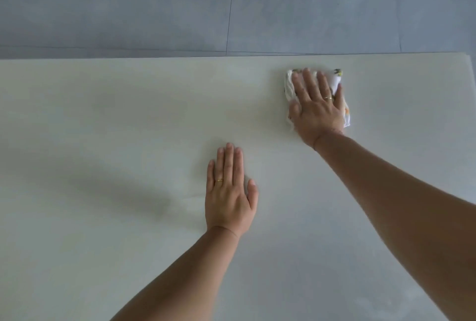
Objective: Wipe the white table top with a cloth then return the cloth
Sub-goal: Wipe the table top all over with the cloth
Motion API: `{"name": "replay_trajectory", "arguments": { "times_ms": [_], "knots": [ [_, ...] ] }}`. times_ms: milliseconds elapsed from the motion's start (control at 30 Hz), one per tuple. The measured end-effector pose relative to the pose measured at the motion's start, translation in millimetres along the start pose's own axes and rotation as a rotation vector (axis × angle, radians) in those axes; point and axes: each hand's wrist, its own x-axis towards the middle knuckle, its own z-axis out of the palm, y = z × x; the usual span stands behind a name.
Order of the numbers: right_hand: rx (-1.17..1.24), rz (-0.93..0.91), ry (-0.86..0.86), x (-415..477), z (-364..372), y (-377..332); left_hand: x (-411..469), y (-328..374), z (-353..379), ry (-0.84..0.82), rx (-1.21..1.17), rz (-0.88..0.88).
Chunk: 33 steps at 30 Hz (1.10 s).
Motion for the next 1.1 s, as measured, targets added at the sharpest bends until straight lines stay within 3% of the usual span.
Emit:
{"name": "replay_trajectory", "arguments": {
  "times_ms": [67,100,200,267,333,433,500,633,700,767,833,900,967,1100],
  "knots": [
    [0.073,0.166,0.022,-6.2,3.9,-35.1,0.6,0.2,0.4,-0.006,0.002,0.0],
    [0.054,0.113,0.015,-15.0,9.5,-54.3,0.8,0.3,0.2,-0.007,0.004,-0.001],
    [-0.074,-0.34,-0.071,-37.4,15.6,-73.9,1.4,-0.1,0.9,-0.005,0.0,-0.007],
    [-0.16,-0.511,-0.077,-18.0,7.9,-47.4,0.9,-1.0,2.1,0.002,0.001,-0.001],
    [-0.165,-0.362,-0.04,13.5,0.6,-15.2,0.6,-2.0,3.0,0.0,0.007,0.006],
    [-0.006,0.115,-0.003,45.2,-8.5,-5.6,1.4,-1.9,3.1,0.004,0.01,0.006],
    [0.0,0.19,0.002,43.8,-5.9,-37.1,0.9,-1.3,2.6,-0.006,0.007,0.005],
    [-0.092,-0.304,-0.077,27.9,1.8,-71.4,0.3,-1.5,1.7,-0.015,0.013,-0.005],
    [-0.178,-0.427,-0.08,44.6,-4.4,-48.4,-0.2,-2.9,1.7,-0.011,0.01,0.001],
    [-0.146,-0.249,-0.035,64.9,-11.2,-14.6,0.8,-2.9,2.3,-0.008,0.008,0.005],
    [0.0,0.089,-0.007,72.7,-19.9,11.3,1.0,-2.0,2.8,-0.004,0.0,0.01],
    [0.037,0.261,0.005,62.1,-20.5,1.5,1.0,-1.7,3.3,0.001,-0.002,0.015],
    [-0.007,0.136,0.003,39.1,-11.6,-23.8,0.6,-1.7,2.9,0.009,0.004,0.012],
    [-0.142,-0.434,-0.082,15.4,-9.3,-10.7,0.9,-1.2,1.4,0.008,0.001,0.012]
  ]
}}
